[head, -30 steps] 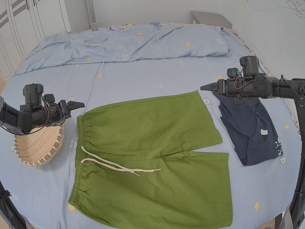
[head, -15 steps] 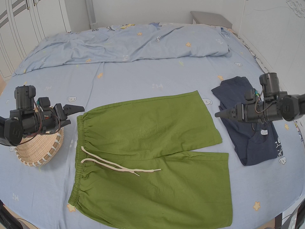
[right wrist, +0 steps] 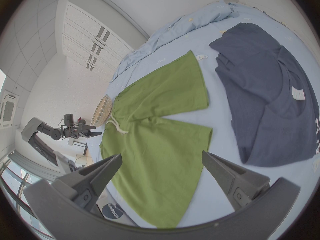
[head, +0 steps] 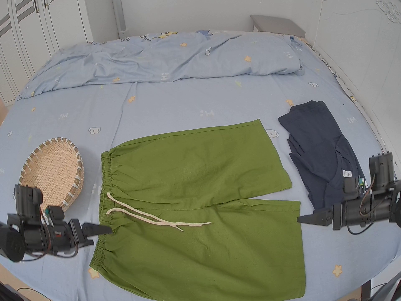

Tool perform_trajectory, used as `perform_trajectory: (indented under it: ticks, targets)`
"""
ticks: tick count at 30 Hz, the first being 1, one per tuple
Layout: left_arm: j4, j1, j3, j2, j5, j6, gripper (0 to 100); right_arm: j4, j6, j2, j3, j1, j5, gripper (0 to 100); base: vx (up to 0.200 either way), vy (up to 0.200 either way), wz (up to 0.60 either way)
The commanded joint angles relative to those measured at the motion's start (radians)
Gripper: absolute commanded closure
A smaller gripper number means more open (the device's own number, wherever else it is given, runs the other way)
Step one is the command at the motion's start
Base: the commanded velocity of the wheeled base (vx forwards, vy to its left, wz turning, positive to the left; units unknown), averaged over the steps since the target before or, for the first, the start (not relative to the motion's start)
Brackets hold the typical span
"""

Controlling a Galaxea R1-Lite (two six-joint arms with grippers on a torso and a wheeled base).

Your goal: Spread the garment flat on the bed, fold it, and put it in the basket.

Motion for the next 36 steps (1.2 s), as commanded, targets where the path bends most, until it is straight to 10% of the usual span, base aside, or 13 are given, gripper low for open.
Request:
perform_trajectory:
  ticks: [1, 10, 33, 34, 36]
  targets:
    - [-0.031, 0.019, 0.216, -0.076, -0.007, 0.055, 0, -0.069, 0.004, -0.15, 0.174, 0.044, 0.017, 0, 0.0, 0.0, 0.0]
    - [-0.036, 0.129, 0.215, -0.02, -0.008, 0.159, 0, -0.069, 0.002, -0.145, 0.183, 0.083, 0.015, 0, 0.0, 0.0, 0.0]
    - [-0.131, 0.097, 0.181, 0.213, -0.12, 0.201, 0, -0.071, 0.004, -0.14, 0.185, 0.078, 0.015, 0, 0.0, 0.0, 0.0]
    - [-0.131, 0.099, 0.18, 0.213, -0.12, 0.201, 100, -0.069, 0.004, -0.14, 0.185, 0.076, 0.015, 0, 0.0, 0.0, 0.0]
    - [-0.132, 0.1, 0.18, 0.213, -0.12, 0.202, 100, -0.071, 0.004, -0.139, 0.185, 0.075, 0.017, 0, 0.0, 0.0, 0.0]
